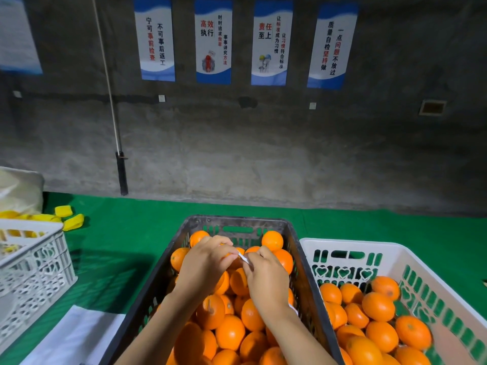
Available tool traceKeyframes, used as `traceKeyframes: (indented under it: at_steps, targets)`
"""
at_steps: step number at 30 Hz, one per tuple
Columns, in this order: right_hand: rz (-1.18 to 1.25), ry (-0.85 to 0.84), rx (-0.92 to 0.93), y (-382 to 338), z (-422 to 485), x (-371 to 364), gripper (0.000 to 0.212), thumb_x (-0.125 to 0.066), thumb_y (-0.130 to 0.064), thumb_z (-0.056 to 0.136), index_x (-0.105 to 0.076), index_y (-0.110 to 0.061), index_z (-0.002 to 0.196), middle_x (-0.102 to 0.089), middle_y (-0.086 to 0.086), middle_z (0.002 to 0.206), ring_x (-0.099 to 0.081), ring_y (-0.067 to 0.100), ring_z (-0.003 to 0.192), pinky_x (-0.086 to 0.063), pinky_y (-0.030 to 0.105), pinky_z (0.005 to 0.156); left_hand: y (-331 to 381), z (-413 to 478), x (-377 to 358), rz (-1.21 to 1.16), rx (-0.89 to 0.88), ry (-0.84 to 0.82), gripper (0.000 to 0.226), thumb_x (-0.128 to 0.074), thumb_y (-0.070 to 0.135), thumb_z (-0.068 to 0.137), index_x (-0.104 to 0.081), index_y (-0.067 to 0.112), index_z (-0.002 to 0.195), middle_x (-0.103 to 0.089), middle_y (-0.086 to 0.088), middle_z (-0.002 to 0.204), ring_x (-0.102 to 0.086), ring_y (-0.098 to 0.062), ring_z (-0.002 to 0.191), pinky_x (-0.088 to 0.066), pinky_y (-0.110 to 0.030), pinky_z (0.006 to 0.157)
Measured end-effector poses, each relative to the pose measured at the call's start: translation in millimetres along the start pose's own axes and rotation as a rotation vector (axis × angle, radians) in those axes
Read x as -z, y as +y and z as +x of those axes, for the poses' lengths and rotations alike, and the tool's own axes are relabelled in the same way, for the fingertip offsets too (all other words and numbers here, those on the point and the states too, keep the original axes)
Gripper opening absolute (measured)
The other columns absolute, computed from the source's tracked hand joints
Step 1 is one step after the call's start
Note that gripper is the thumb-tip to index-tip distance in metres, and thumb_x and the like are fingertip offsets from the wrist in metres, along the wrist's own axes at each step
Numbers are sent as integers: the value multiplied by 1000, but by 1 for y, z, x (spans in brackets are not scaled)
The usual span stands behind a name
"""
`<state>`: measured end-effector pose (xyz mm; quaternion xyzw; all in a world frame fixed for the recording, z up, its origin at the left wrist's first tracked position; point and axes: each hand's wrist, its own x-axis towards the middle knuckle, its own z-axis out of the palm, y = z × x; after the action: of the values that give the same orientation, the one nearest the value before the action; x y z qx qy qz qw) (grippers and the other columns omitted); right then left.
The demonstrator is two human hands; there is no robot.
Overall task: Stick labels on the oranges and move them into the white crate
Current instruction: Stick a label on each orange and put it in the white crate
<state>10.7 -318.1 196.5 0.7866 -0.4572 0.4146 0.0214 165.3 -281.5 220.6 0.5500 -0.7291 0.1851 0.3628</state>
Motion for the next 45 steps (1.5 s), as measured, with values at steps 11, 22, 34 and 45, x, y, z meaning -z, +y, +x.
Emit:
traceKeyframes:
  at_steps: [11, 22, 34, 45]
  targets:
    - [351, -212, -346, 3, 3, -7, 33, -64, -42, 95, -56, -31, 65, -51, -6, 61, -44, 13, 56, -25, 25, 48, 0, -3, -7, -136, 125, -50, 11, -56, 24, 96, -65, 20, 92, -65, 5, 106, -57, -10, 96, -50, -29, 83]
    - [730, -336, -562, 7, 7, -10, 56, -70, -22, 92, -28, -18, 55, -24, 2, 53, -24, 18, 53, -20, 34, 57, -4, 0, -2, -395, 703, 227, 15, -57, 20, 91, -59, 28, 78, -65, 6, 75, -57, -6, 65, -43, -27, 61]
    - [670, -298, -583, 12, 7, -16, 44, -64, -24, 95, -37, -14, 61, -32, 1, 54, -31, 17, 53, -25, 32, 53, -47, -11, 15, -13, 1016, -112, 21, -45, 19, 89, -58, 15, 72, -65, -14, 83, -61, -36, 78, -47, -35, 68]
    - [594, -303, -538, 8, 7, -14, 48, -63, -25, 96, -33, -19, 58, -30, -3, 52, -30, 13, 49, -24, 30, 52, -51, -14, 8, 181, 918, -119, 17, -51, 20, 90, -66, 13, 84, -69, -17, 90, -63, -38, 82, -49, -35, 68]
